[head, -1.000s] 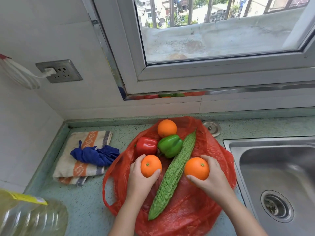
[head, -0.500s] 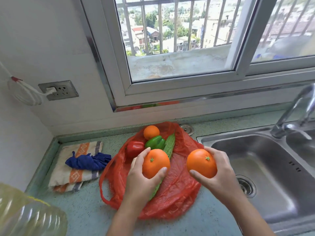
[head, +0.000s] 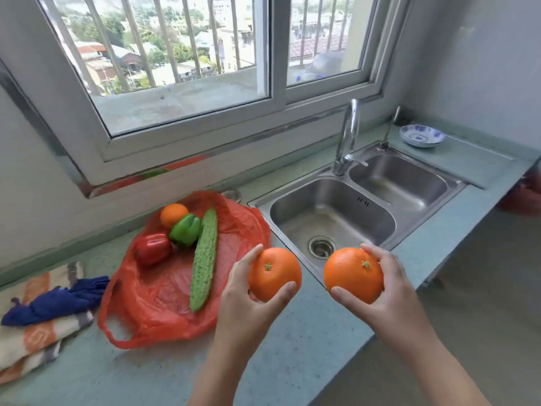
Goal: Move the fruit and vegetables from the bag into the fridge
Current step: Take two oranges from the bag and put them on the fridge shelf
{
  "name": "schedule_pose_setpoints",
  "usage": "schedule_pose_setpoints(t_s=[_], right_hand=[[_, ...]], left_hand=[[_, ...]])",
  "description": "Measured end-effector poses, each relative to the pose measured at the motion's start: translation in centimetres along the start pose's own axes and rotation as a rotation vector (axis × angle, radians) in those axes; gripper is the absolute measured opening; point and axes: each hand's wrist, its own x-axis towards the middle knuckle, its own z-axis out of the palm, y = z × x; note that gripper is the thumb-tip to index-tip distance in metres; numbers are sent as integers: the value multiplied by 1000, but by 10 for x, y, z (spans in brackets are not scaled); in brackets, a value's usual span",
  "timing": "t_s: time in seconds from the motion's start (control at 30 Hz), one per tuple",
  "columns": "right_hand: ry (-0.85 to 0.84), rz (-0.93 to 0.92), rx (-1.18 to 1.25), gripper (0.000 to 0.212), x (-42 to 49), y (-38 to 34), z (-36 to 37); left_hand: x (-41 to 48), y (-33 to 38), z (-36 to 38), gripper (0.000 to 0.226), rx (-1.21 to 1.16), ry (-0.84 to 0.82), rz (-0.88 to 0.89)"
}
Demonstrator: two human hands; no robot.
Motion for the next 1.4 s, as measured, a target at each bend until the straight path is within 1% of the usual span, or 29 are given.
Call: schedule_pose_setpoints(t_s=[0.1,0.27,0.37,0.43,0.53,0.7,0.83,0.97,1.23,1.4], right_hand=[[105,42,-41,74,-27,10,-28],[280,110,-52,69,-62,26,-79],[381,140,-75,72,-80,41,-115],[461,162,-96,75,-93,53,-141],[579,186,-138,72,-114,73,-187],[782,234,-212,76,-151,114,-278],[919,270,-259,75,-182,148,-358],[1017,329,-286,76,-218,182,-426],[1224,482,-318,77,-282,238,-511],[1345,581,-334,74,-302,270,-560]], left_hand=[[-13,10,27,76,-30,-96,26],[-27,36,78,64,-51,-263,82],[-33,54,116,69,-64,-367,125],[-38,69,147,67,-82,-445,159],[-51,95,201,60,-117,-563,185],[-81,137,306,66,-125,-720,273],[-114,182,392,64,-148,-862,346],[-152,221,475,71,-180,-977,396],[-225,268,602,60,-211,-1215,430],[-258,294,680,62,-228,-1339,464]])
